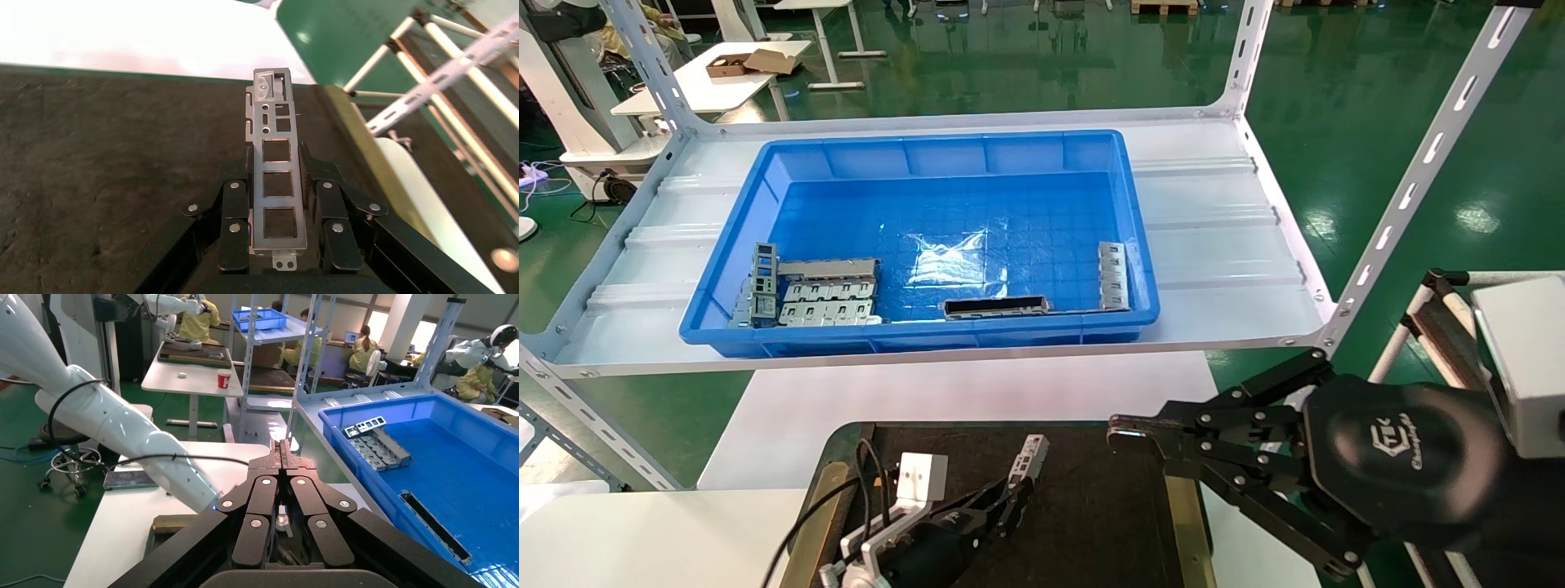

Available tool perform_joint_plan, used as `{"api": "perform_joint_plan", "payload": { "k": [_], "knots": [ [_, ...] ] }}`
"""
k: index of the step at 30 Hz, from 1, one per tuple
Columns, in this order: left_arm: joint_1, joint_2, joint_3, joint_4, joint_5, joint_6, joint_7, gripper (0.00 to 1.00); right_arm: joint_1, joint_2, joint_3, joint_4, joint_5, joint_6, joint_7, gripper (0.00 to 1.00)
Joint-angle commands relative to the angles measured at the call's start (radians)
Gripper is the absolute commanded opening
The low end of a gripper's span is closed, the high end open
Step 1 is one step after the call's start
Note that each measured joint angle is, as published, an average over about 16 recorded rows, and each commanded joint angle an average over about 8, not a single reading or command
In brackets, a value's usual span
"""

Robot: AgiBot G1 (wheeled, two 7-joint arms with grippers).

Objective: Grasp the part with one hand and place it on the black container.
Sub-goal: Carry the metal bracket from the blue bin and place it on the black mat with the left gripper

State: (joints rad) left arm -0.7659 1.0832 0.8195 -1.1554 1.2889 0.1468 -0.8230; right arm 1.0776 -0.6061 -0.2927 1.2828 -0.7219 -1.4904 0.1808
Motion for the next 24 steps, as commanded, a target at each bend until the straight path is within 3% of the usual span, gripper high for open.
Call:
{"api": "perform_joint_plan", "payload": {
  "k": [1,24],
  "knots": [
    [0.002,0.025,0.016,0.028,0.014,-0.043,-0.016,0.0,0.0,0.0,0.0,0.0,0.0,0.0,0.0,0.0],
    [-0.026,0.137,0.138,0.21,-0.045,-0.234,-0.065,0.0,0.0,0.001,-0.001,0.0,0.001,0.001,-0.001,0.0]
  ]
}}
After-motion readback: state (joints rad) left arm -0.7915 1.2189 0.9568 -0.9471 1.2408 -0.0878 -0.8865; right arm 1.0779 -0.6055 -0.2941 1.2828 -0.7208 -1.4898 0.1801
